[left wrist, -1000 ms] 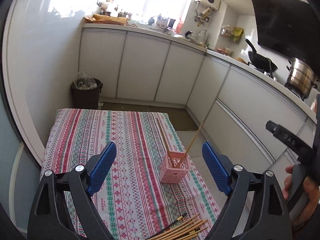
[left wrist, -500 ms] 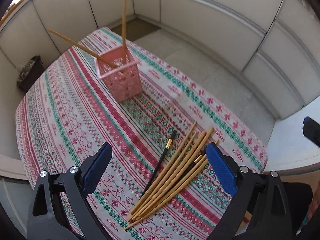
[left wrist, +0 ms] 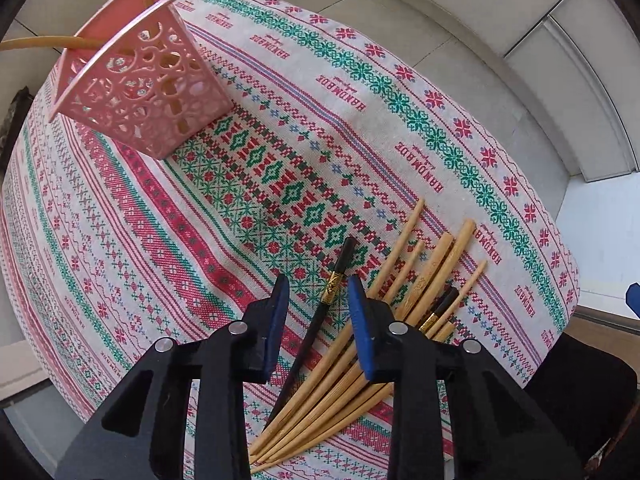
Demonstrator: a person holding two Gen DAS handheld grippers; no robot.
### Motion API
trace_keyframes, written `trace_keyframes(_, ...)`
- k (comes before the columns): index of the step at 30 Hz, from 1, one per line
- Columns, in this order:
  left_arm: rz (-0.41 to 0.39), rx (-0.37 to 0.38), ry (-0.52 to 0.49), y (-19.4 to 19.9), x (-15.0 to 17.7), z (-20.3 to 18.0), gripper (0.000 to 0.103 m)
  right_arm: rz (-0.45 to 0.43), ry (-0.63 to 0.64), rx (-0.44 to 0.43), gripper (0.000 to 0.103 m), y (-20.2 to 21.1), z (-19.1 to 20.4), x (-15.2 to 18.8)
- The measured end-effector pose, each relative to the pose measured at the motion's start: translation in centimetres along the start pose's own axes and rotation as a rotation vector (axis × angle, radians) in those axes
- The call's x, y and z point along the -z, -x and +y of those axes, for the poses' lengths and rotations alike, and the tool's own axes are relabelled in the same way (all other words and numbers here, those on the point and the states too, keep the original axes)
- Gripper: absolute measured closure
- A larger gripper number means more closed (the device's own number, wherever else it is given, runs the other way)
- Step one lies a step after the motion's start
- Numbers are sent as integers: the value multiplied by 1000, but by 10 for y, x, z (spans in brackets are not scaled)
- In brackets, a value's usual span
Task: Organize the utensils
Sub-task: 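Move the left tool back to the chopstick pile and close on a chopstick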
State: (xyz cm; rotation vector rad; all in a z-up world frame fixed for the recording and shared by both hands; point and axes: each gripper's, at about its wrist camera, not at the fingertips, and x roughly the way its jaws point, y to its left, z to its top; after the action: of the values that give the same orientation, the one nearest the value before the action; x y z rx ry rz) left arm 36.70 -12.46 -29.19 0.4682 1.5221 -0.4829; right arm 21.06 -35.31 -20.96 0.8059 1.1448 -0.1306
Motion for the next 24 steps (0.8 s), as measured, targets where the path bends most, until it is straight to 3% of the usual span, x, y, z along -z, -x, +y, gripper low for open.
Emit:
trace_keyframes(4, 31, 11, -13, -10, -3, -1, 75, 9, -4, 2, 7, -2, -2, -3)
trace_keyframes(7, 70, -4, -31, -23, -4, -4, 91, 13, -5, 5, 7, -4, -3, -5)
trace_keyframes(10, 52, 11, -19, -28, -2, -1, 92, 23, -8, 6, 7, -8, -1, -8)
trace_keyframes(14, -15, 21, 18, -22, 14, 9, 93, 34, 7, 21, 7, -15, 9, -12)
trace_keyframes(18, -143, 82, 117, 10, 43, 32, 93, 85, 17, 26, 8, -33, 26, -18)
trace_keyframes(21, -265, 123, 198, 47, 72, 54, 94, 166, -6, -8, 31, -55, 38, -23)
trace_keyframes(23, -346, 149, 250, 71, 94, 68, 94, 235, -24, -54, 55, -71, 44, -24)
trace_keyframes(24, -382, 161, 277, 81, 103, 72, 94, 270, -42, -74, 58, -78, 45, -23)
